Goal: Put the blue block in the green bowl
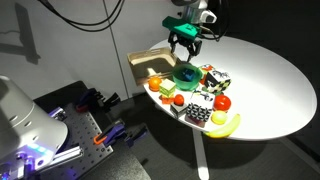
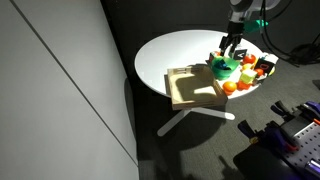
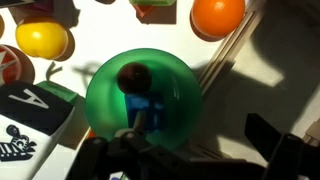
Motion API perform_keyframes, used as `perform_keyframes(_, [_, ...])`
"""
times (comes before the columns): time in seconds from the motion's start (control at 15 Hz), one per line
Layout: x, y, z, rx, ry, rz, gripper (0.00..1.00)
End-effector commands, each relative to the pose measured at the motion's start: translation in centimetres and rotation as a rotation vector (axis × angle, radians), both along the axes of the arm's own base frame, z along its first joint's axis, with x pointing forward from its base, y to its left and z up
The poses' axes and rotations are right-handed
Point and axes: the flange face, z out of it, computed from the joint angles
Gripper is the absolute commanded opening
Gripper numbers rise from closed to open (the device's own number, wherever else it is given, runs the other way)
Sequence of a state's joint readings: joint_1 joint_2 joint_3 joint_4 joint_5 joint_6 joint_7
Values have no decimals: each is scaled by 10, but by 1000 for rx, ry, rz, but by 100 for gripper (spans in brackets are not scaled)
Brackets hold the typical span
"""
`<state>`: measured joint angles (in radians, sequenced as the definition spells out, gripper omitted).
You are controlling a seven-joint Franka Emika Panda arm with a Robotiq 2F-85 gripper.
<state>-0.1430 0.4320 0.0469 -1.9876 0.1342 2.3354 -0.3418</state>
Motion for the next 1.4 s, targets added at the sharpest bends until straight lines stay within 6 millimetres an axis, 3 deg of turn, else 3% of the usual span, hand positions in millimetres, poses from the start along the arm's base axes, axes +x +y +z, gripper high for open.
perform_keyframes(0.0, [-21, 8, 12, 5, -49, -29, 100])
perform_keyframes(0.6, [-59, 43, 23, -80, -156, -131, 100])
perform_keyframes(1.33, [-85, 70, 62, -178, -22, -152, 100])
